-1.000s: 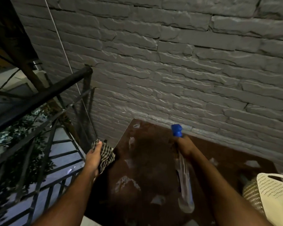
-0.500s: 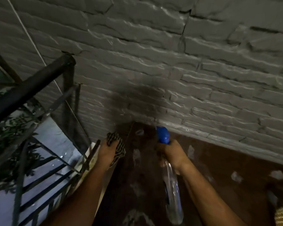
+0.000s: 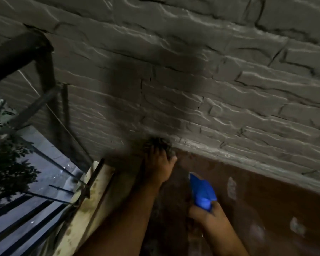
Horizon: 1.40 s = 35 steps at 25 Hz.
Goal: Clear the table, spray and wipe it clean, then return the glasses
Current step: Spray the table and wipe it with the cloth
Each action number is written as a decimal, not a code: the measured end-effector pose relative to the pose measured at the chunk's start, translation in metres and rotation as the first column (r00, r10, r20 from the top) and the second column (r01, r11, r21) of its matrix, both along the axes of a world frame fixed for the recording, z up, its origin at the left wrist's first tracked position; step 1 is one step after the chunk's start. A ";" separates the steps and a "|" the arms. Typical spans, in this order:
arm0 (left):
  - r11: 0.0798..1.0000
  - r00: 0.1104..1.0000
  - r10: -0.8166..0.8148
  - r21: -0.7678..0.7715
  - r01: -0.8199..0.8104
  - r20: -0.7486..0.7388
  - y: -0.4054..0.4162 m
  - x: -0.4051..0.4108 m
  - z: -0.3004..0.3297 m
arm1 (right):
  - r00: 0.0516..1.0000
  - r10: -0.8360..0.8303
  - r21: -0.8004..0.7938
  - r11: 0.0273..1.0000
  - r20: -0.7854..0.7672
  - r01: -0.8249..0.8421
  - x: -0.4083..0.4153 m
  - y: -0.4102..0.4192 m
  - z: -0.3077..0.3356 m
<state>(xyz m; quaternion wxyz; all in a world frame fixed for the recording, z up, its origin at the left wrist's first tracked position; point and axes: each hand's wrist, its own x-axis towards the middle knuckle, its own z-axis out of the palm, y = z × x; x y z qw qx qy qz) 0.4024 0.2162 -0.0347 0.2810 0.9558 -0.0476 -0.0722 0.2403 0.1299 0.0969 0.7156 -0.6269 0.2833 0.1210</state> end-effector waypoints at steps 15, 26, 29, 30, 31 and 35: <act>0.977 0.989 -0.077 0.207 0.050 0.123 -0.008 -0.034 -0.054 | 1.000 -0.015 0.002 1.000 0.004 0.015 -0.002 -0.012 0.005; 0.922 0.979 -0.204 0.338 0.189 0.009 0.032 0.001 -0.041 | 0.998 -0.020 -0.064 0.998 0.067 0.024 0.021 -0.018 -0.011; 0.947 0.997 -0.072 0.312 0.079 -0.036 -0.009 0.014 -0.026 | 0.993 0.007 -0.149 0.989 0.121 0.011 0.030 -0.018 -0.009; 0.934 0.977 -0.212 0.292 0.208 -0.017 -0.014 -0.003 -0.026 | 0.990 0.009 -0.157 0.988 0.137 0.012 0.032 -0.019 -0.009; 0.886 0.922 -0.387 0.271 0.377 -0.019 -0.008 -0.028 -0.030 | 0.989 0.010 -0.153 0.988 0.148 0.013 0.031 -0.020 -0.011; 0.898 0.923 -0.380 0.265 0.350 0.068 0.041 -0.035 -0.048 | 0.990 0.029 -0.077 0.997 0.135 -0.019 0.015 -0.016 -0.015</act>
